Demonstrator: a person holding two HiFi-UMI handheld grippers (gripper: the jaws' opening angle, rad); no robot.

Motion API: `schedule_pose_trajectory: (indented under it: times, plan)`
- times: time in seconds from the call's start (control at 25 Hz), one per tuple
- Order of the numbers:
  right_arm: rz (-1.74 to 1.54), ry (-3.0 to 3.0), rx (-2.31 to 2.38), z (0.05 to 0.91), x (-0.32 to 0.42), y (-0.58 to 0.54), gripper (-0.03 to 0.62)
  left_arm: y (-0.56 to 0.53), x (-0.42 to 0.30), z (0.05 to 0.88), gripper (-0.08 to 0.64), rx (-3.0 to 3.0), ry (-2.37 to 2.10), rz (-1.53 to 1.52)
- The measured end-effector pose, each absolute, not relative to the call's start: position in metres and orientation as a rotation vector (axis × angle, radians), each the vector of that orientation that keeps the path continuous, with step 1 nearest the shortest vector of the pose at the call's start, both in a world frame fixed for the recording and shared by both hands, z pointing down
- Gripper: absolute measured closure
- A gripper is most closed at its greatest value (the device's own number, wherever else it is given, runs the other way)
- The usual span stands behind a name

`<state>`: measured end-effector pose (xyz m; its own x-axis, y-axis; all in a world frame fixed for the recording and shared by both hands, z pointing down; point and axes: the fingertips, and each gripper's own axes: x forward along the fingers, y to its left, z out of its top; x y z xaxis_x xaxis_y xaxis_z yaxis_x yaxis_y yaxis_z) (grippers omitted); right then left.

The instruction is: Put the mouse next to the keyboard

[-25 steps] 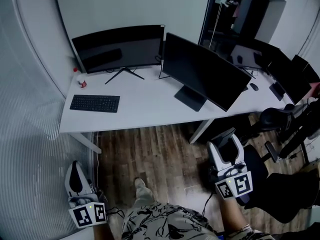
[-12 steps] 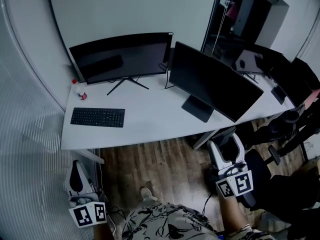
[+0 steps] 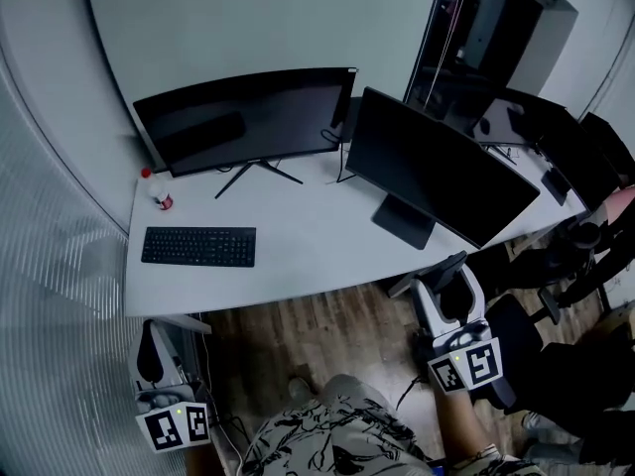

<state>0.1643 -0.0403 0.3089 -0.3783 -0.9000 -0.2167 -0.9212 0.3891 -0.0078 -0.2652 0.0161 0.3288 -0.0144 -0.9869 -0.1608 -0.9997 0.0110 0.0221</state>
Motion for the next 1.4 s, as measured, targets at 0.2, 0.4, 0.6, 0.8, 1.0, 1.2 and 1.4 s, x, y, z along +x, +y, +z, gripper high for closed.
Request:
schedule_pose_trajectory:
  times: [0.2,0.4,0.6,0.8,1.0,1.2,1.4]
  plan:
    - [0.145,2.473,-1.658,0.318,0.159,-0.06,0.293,-0.01,-0.267,0.341,0.557,-2.177,2.159,0.182]
    - [0.133,2.476,-1.653,0.319,0.155,-0.092,0.293,-0.036,-0.271,0.341,0.557,-2.173,2.173,0.177]
    - [0.134,2.481,-1.622,0.315,0.146,-0.138,0.293,-0.075,-0.277,0.332,0.557,-2.145,2.181,0.176]
    - [0.141,2.493,-1.594,0.31,0.144,-0.192,0.293,-0.123,-0.276,0.318,0.557,-2.116,2.174,0.168]
    - [0.124,2.513,-1.574,0.311,0.142,-0.243,0.293,-0.165,-0.276,0.316,0.557,-2.098,2.197,0.166]
    - [0.103,2.555,-1.534,0.314,0.134,-0.29,0.293,-0.198,-0.276,0.314,0.557,-2.069,2.23,0.157]
    - [0.087,2.602,-1.482,0.324,0.12,-0.325,0.293,-0.216,-0.282,0.323,0.557,-2.028,2.285,0.156]
